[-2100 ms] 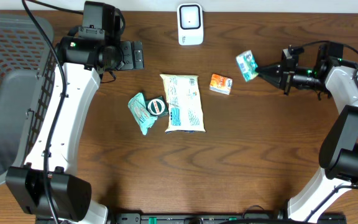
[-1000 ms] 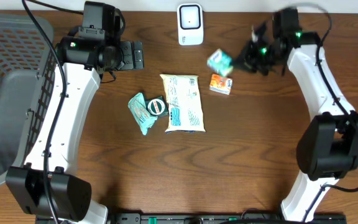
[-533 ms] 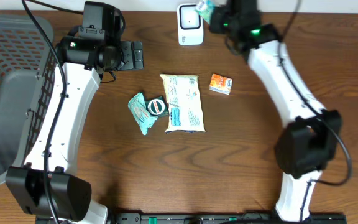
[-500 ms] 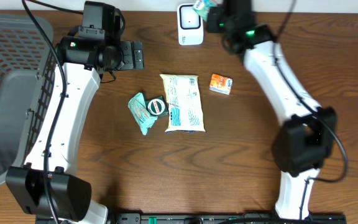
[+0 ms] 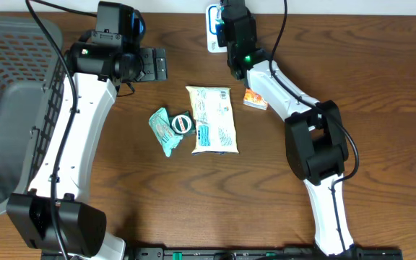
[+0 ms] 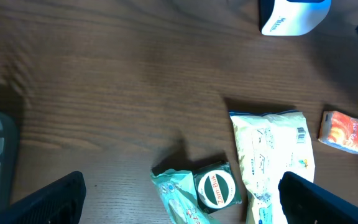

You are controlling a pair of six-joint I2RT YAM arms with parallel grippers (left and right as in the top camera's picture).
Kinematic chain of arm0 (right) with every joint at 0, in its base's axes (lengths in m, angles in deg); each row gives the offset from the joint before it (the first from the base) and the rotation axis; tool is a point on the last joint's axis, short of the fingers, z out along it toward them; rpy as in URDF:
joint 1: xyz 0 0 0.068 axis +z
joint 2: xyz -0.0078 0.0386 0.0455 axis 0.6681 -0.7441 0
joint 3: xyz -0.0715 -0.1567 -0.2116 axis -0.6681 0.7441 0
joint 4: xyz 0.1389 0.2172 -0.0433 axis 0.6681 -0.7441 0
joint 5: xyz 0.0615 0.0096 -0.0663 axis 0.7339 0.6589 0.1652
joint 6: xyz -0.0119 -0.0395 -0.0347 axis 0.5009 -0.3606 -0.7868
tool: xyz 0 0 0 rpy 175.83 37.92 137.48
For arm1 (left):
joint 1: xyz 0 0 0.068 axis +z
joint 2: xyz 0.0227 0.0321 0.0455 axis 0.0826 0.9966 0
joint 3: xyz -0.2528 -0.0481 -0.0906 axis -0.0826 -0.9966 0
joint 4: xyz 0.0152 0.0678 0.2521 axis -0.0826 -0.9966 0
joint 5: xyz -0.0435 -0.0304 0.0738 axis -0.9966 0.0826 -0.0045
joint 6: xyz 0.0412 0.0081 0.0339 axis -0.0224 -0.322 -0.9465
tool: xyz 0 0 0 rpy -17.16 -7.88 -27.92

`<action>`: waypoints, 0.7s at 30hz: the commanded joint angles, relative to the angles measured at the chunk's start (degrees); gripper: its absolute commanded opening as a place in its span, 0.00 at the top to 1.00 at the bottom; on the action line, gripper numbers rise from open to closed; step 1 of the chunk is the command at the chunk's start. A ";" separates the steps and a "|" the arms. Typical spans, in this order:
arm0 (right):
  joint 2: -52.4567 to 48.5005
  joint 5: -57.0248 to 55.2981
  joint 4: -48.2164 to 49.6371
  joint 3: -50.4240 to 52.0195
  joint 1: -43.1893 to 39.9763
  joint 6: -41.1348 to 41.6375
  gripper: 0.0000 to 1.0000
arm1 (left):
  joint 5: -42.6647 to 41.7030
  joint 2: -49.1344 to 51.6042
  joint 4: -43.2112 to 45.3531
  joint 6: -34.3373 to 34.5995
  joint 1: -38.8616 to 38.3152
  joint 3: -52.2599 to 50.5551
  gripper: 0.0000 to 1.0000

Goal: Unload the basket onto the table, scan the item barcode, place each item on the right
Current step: 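Hold the pack over the white scanner face with the right gripper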

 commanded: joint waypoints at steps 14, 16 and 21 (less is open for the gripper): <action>3.98 -0.13 -6.36 -0.48 0.35 2.34 0.99 | 0.52 -0.35 -0.17 0.33 0.04 0.52 0.02; 6.86 3.93 -12.02 -0.48 -0.07 4.81 0.99 | 0.52 -0.35 -0.17 0.31 0.04 0.52 0.02; 15.45 12.94 -32.13 -0.48 -2.25 14.16 0.99 | 0.52 -0.35 -0.17 0.31 0.04 0.52 0.03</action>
